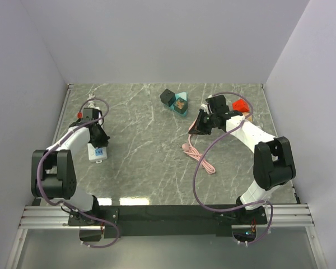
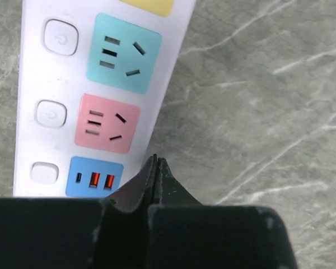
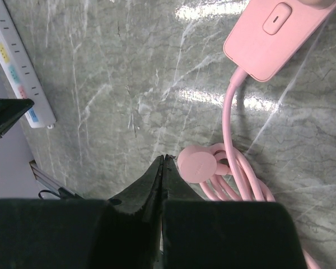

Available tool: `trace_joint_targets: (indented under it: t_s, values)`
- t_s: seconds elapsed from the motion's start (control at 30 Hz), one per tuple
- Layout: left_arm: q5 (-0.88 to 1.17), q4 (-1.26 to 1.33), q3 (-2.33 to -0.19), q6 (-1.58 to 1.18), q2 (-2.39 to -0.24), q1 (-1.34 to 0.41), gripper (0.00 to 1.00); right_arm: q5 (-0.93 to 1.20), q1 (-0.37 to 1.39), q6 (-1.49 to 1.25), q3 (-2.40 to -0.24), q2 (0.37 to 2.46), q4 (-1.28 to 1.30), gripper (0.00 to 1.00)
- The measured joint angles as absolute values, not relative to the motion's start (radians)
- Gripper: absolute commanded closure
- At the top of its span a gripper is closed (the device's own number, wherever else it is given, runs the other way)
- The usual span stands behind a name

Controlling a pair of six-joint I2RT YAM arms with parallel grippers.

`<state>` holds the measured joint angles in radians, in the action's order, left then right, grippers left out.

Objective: Pull the plug off the socket

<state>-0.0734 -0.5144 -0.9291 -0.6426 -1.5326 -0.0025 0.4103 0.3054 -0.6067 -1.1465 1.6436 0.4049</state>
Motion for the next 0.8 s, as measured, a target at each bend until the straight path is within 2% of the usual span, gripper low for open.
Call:
trace_joint_targets:
  t_s: [0.33,0.63,0.8]
  values:
    - [0.007,-0.481,-0.903,-0.647,-1.376,-0.002,1.00,0.411,0.305,-0.595,-1.149,1.644,0.406,1.00]
    - [0.067,-0.473,-0.903,-0.650,-1.362,-0.016,0.99,0.412,0.305,-0.586,-1.165,1.644,0.407,1.00]
    - [0.081,-0.468,-0.903,-0.660,-1.335,-0.042,0.89,0.413,0.305,-0.586,-1.165,1.644,0.405,1.00]
